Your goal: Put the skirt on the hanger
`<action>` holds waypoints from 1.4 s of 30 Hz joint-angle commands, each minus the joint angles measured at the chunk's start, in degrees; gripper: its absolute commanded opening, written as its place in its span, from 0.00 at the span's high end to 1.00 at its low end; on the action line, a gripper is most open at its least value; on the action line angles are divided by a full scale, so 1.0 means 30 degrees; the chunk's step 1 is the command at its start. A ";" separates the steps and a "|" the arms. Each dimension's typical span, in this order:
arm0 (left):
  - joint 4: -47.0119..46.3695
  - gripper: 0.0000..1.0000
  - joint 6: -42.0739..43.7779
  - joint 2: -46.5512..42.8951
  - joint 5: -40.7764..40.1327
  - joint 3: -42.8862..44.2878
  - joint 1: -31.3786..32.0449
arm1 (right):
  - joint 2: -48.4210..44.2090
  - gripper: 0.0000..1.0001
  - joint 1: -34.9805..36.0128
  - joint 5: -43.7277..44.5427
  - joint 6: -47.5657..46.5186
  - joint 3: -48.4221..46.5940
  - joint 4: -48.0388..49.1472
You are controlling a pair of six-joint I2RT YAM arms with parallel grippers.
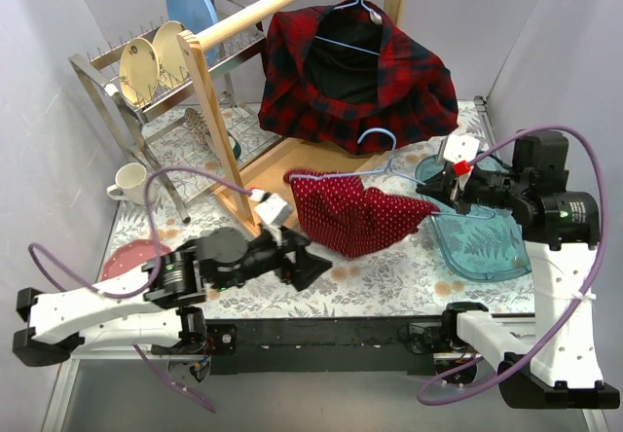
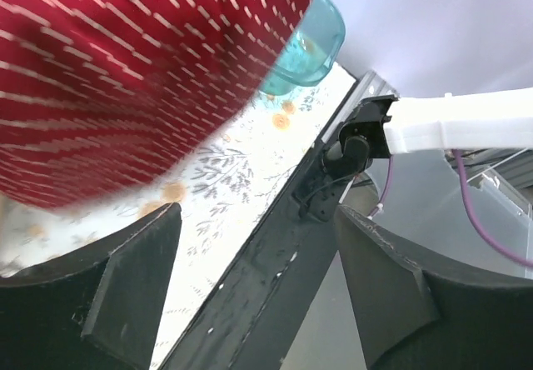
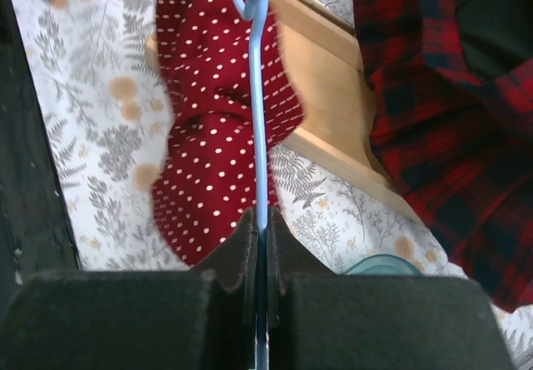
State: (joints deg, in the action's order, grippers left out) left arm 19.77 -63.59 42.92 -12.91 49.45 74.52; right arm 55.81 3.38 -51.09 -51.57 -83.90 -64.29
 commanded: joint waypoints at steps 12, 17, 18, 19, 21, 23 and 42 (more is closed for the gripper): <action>-0.8782 0.30 0.0337 1.2586 -0.8466 0.5430 0.3251 | -0.0235 0.99 -0.0071 0.0799 1.0802 -0.2738 0.4877; -1.1950 0.37 0.2443 1.3873 -1.1252 0.5839 0.4397 | -0.0147 0.99 -0.0071 0.0508 1.2089 -0.2095 0.5784; -1.2067 0.37 0.2622 1.4168 -1.1515 0.6188 0.4456 | -0.0147 0.99 -0.0071 0.0362 1.2441 -0.1919 0.6018; -1.2735 0.36 0.2826 1.4374 -1.1750 0.6221 0.4456 | -0.0205 0.99 -0.0071 0.0128 1.2734 -0.1743 0.6282; -1.3734 0.32 0.3847 1.4844 -1.2541 0.6163 0.4456 | -0.0205 0.99 -0.0071 -0.0195 1.3233 -0.1421 0.6722; -1.4820 0.29 0.4379 1.5049 -1.3010 0.6191 0.4456 | -0.0264 0.99 -0.0071 -0.0168 1.3323 -0.1273 0.6869; -1.3153 0.25 0.1950 1.6925 -1.2455 0.8037 0.2613 | -0.0586 0.99 -0.0071 -0.0285 1.5051 -0.0278 0.8276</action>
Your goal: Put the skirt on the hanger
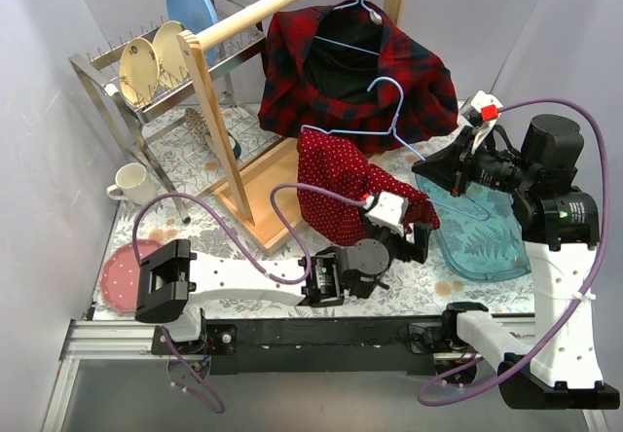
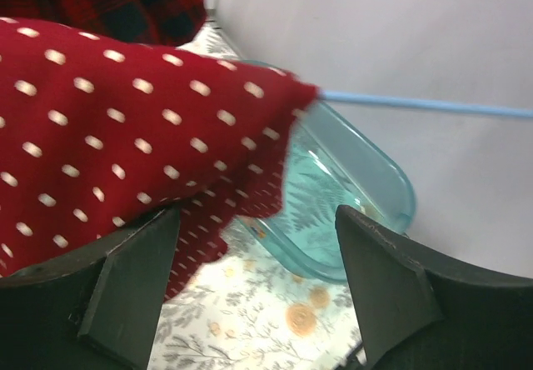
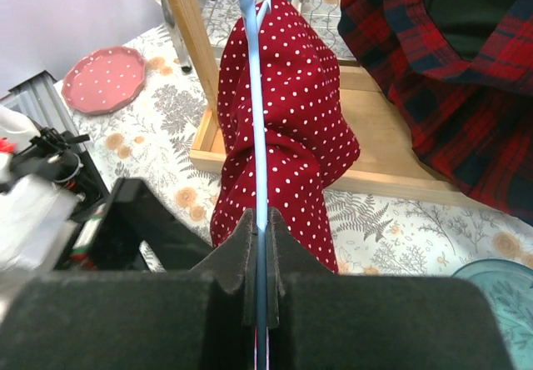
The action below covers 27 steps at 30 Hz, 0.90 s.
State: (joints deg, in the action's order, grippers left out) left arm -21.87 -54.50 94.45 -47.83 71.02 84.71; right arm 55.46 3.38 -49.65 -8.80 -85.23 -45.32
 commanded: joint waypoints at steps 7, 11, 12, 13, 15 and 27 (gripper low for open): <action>0.1019 0.31 0.0120 0.0915 -0.1926 0.1754 -0.0960 | -0.0616 0.99 -0.0042 -0.0823 0.0940 0.0373 0.2157; 0.0786 0.54 0.0559 0.1327 -0.1547 0.1755 -0.1018 | -0.0616 0.99 -0.0071 -0.0911 0.1086 0.0548 0.2304; 0.0640 0.77 0.0646 0.1357 -0.1401 0.1813 -0.1019 | -0.0616 0.99 -0.0071 -0.0941 0.1087 0.0607 0.2420; 0.0610 0.87 0.0821 0.1473 -0.1341 0.1872 -0.1019 | -0.0674 0.99 -0.0071 -0.0941 0.1116 0.0666 0.2450; 0.0784 1.00 0.0910 0.1503 -0.0963 0.2252 -0.1019 | -0.0733 0.99 -0.0071 -0.0824 0.1058 0.0725 0.2451; 0.0553 1.00 0.1642 0.0273 0.3665 0.3307 0.0298 | -0.0938 0.99 -0.0071 -0.0091 0.0881 0.2743 0.3592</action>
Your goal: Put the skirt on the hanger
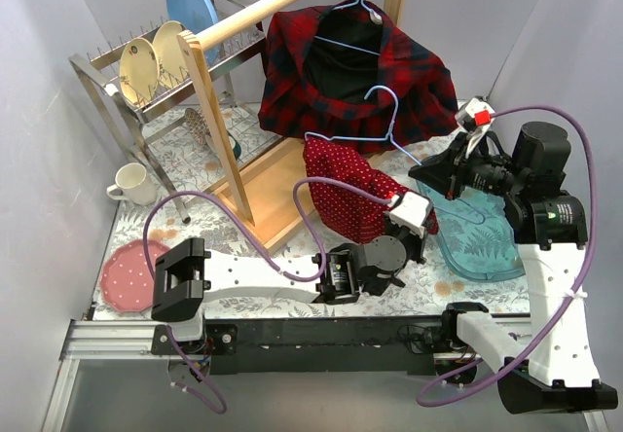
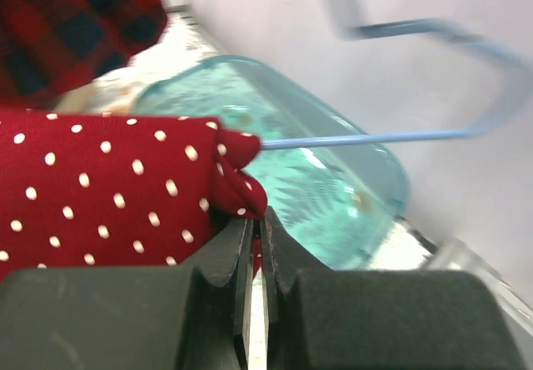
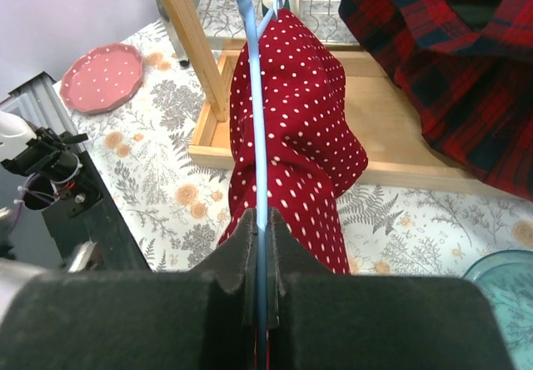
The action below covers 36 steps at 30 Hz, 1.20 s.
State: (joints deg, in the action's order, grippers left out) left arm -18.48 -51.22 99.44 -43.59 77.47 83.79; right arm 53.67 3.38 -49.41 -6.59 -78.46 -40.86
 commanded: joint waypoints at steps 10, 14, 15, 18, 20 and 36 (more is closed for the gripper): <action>0.0150 1.00 0.0815 -0.0807 0.8783 0.3411 0.0723 | -0.0546 0.99 -0.0042 -0.0113 0.0058 0.1953 0.2751; 0.2113 1.00 0.0492 0.0250 1.0458 0.4497 0.0723 | -0.0517 0.99 -0.0071 -0.0171 -0.0117 0.1690 0.2693; 0.2871 1.00 0.0434 0.0455 1.0488 0.4614 0.0723 | -0.0459 0.99 -0.0071 -0.0171 -0.0176 0.1602 0.2635; 0.4278 1.00 0.0404 0.0691 1.0987 0.4761 0.0723 | -0.0458 0.99 -0.0071 -0.0113 -0.0381 0.1396 0.2459; 0.4839 1.00 0.0492 0.0663 1.0112 0.4646 0.0723 | -0.0400 0.99 -0.0071 -0.0171 -0.0469 0.1250 0.2342; 0.6749 0.33 0.1635 -0.2315 0.5603 0.2686 0.0635 | 0.0068 0.99 -0.0042 -0.0347 -0.1844 -0.0096 0.1113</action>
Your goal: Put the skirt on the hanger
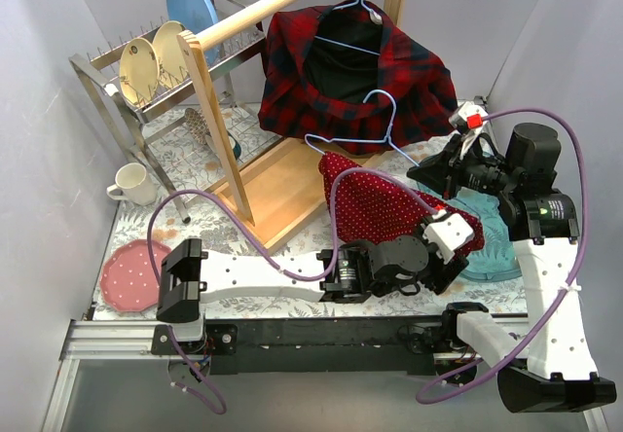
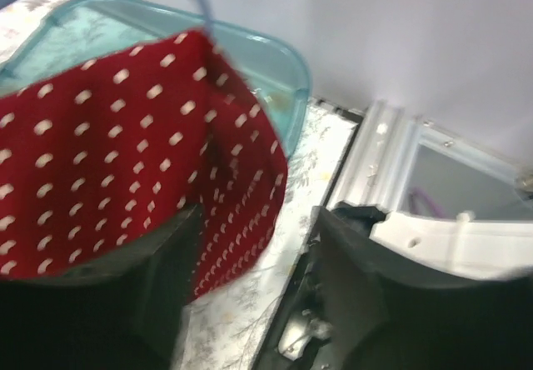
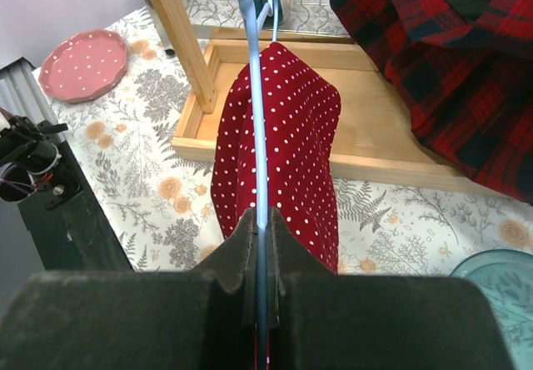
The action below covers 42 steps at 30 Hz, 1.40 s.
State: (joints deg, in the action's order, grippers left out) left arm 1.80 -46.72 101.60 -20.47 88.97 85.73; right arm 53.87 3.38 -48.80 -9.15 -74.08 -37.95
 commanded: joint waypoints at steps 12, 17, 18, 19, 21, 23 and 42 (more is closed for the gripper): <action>0.1125 0.16 -0.3936 -1.4344 -0.1819 -1.0023 -0.5547 | 0.0267 0.99 -0.0042 -0.2542 -0.0994 -0.2140 -0.0415; 0.2442 0.22 -0.4669 -1.5908 -0.0070 -1.1549 -0.8734 | 0.0531 0.99 -0.0071 -0.3274 -0.0760 -0.2142 -0.0386; 0.2533 0.24 -0.4787 -1.5821 0.0315 -1.1696 -0.9266 | 0.0560 0.99 -0.0042 -0.3450 -0.0702 -0.2083 -0.0357; 0.2679 0.26 -0.5078 -1.5646 0.0754 -1.1929 -0.9822 | 0.0531 0.99 -0.0071 -0.3568 -0.0643 -0.2083 -0.0356; 0.2769 0.30 -0.5344 -1.5236 0.2155 -1.2223 -1.1288 | 0.0502 0.99 -0.0042 -0.3569 -0.0642 -0.2141 -0.0385; 0.2215 0.31 -0.5491 -1.5234 0.3244 -1.2865 -1.2370 | 0.0443 0.99 -0.0071 -0.3569 -0.0730 -0.2258 -0.0531; 0.0132 0.41 -0.5521 -1.2569 0.9021 -1.3133 -1.3930 | 0.0385 0.99 -0.0071 -0.3978 -0.0760 -0.2054 -0.0503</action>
State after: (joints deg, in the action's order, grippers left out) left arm 3.95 -63.48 62.76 4.05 48.27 44.21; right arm 55.75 3.38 -58.04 -11.99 -77.95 -41.89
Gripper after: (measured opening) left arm 0.619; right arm 0.047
